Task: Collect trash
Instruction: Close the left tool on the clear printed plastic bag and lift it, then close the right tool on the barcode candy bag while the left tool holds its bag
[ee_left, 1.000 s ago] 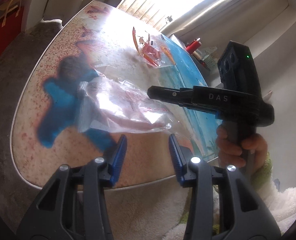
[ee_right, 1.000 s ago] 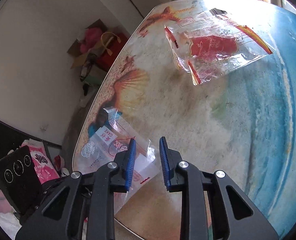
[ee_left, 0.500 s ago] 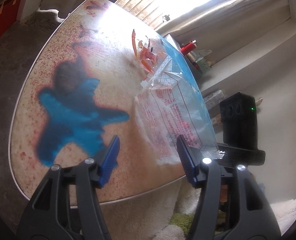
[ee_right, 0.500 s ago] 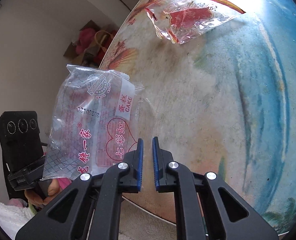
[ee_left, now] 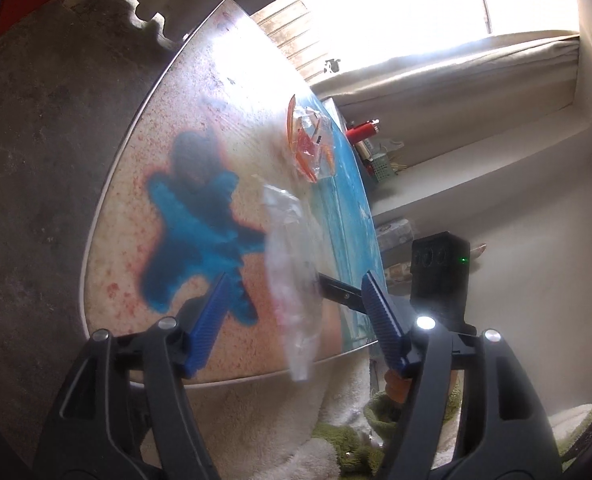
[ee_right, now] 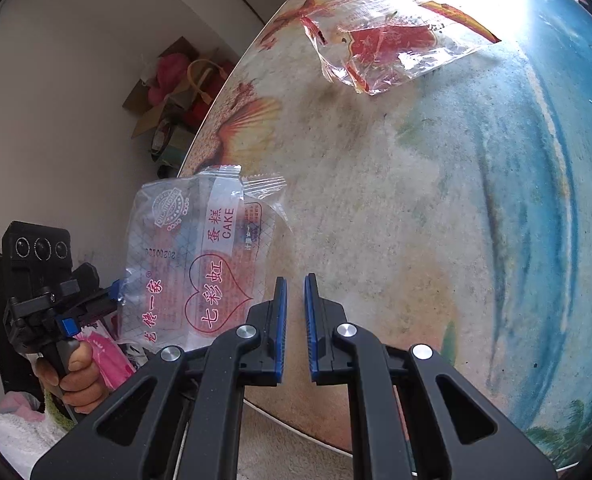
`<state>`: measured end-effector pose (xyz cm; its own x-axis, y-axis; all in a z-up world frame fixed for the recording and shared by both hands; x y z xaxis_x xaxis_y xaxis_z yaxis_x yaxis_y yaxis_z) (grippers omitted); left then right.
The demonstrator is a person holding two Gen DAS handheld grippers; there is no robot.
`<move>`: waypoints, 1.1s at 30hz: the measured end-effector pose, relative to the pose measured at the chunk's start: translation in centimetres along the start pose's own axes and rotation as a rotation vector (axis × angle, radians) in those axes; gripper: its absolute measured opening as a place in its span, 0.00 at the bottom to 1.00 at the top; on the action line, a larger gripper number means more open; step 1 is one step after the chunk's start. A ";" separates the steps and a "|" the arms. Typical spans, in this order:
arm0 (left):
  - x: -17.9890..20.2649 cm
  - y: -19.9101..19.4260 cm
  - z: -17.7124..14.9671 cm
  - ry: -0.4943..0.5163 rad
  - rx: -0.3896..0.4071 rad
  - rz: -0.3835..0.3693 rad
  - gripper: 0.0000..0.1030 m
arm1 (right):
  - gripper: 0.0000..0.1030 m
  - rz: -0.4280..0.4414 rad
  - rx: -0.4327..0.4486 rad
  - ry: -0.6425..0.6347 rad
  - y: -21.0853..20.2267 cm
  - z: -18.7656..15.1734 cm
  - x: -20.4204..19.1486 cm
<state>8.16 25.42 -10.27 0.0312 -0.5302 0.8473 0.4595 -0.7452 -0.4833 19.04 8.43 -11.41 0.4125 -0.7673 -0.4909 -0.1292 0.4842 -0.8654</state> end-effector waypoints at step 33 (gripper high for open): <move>1.5 4.3 1.3 0.298 -0.044 0.713 0.17 | 0.31 -0.100 0.203 0.033 -7.1 5.6 2.7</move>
<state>11.37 21.95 -10.84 0.0633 -0.9697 0.2358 0.3819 -0.1948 -0.9035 26.11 5.26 -6.02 0.3841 -0.8274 -0.4098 0.0963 0.4773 -0.8735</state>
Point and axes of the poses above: each gripper's, at about its wrist camera, not at the fingertips, and y roughly the way its jaws point, x to its right, z to its top, the point moved 6 cm from there along y, roughly the way its jaws point, and after that the axes turned 13 degrees about -x, right-handed, at the moved point
